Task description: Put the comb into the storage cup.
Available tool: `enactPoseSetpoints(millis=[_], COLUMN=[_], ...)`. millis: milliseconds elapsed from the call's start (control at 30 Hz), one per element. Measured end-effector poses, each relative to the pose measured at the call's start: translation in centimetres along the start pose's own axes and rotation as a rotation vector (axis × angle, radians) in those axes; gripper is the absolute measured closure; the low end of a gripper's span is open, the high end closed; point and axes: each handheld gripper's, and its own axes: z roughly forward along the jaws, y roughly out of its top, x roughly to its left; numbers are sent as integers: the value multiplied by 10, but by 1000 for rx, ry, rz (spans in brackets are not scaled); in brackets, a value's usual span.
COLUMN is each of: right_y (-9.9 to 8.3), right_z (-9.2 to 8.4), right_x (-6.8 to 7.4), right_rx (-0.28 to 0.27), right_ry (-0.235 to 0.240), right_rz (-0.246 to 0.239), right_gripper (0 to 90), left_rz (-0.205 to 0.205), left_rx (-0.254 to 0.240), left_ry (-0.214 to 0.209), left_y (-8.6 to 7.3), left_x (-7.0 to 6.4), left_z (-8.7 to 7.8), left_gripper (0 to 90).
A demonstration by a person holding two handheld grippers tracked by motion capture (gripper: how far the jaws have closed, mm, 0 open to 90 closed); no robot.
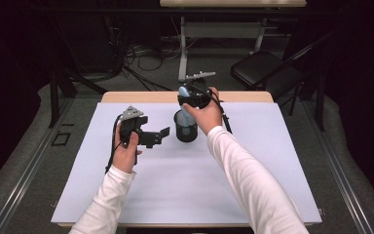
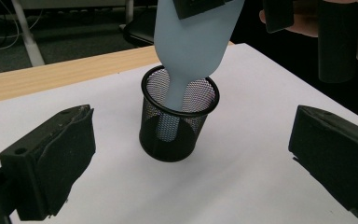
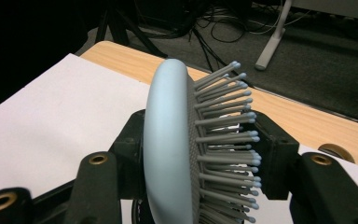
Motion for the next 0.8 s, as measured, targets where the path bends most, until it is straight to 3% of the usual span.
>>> enactPoseSetpoints(millis=[433,800], right_y=[-1,-1], right_z=[-2,-1], right_x=[0,0], right_rx=[7,-6], right_ry=[6,18], right_rz=[5,21], right_gripper=[445,370], left_rz=[0,-4], left_rx=[-2,-6], left_ry=[1,2], left_y=[0,0], left_x=[1,1], left_z=[0,-1], left_gripper=[6,6])
